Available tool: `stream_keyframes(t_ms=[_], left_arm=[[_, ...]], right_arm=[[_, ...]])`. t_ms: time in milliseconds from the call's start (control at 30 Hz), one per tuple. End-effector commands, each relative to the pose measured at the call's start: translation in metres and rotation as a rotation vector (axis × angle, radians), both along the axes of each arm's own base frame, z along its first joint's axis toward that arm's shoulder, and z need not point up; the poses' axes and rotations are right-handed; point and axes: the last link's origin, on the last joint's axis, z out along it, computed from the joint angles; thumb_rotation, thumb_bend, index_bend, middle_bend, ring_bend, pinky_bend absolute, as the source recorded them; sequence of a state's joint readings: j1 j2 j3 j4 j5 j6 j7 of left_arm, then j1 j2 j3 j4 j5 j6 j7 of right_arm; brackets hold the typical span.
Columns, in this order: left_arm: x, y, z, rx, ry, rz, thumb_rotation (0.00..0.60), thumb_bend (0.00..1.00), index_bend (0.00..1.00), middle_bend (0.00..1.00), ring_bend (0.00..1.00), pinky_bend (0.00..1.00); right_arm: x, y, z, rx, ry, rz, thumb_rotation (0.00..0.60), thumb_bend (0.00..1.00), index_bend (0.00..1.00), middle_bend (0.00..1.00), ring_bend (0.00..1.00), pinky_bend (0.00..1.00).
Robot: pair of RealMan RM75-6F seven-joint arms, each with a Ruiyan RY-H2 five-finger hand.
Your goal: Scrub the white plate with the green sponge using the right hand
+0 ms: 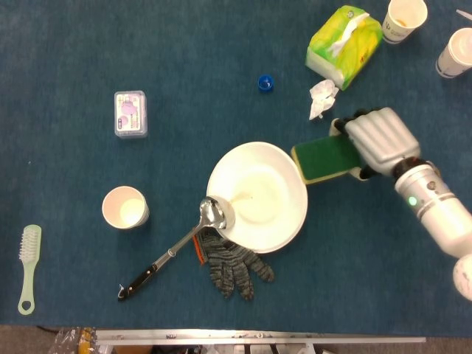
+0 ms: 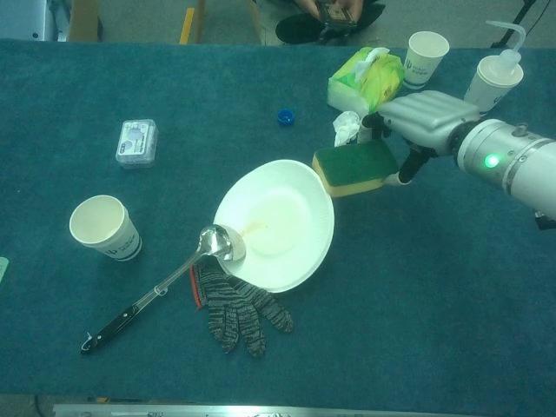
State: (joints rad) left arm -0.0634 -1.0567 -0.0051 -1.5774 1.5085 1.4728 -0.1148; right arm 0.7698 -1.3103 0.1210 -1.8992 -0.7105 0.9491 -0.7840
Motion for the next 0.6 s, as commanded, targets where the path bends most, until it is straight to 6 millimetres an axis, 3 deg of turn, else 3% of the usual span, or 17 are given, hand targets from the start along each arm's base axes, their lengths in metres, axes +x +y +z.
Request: stream_keyframes(t_ms=[33, 333, 600], left_arm=[[0.0, 0.001, -0.001, -0.005, -0.001, 0.001, 0.6, 0.52, 0.35, 0.33, 0.25, 0.23], [0.006, 0.004, -0.005, -0.013, -0.003, -0.016, 0.6, 0.52, 0.35, 0.33, 0.25, 0.23], [0.007, 0.0, -0.002, -0.005, 0.003, -0.011, 0.6, 0.52, 0.35, 0.33, 0.25, 0.23]], right_arm=[[-0.007, 0.003, 0.01, -0.002, 0.042, -0.028, 0.6, 0.35, 0.52, 0.44, 0.3, 0.36], [-0.02, 0.009, 0.023, -0.004, 0.059, -0.055, 0.6, 0.35, 0.52, 0.44, 0.3, 0.36], [-0.003, 0.003, 0.002, 0.053, 0.055, 0.014, 0.6, 0.35, 0.52, 0.44, 0.3, 0.36]])
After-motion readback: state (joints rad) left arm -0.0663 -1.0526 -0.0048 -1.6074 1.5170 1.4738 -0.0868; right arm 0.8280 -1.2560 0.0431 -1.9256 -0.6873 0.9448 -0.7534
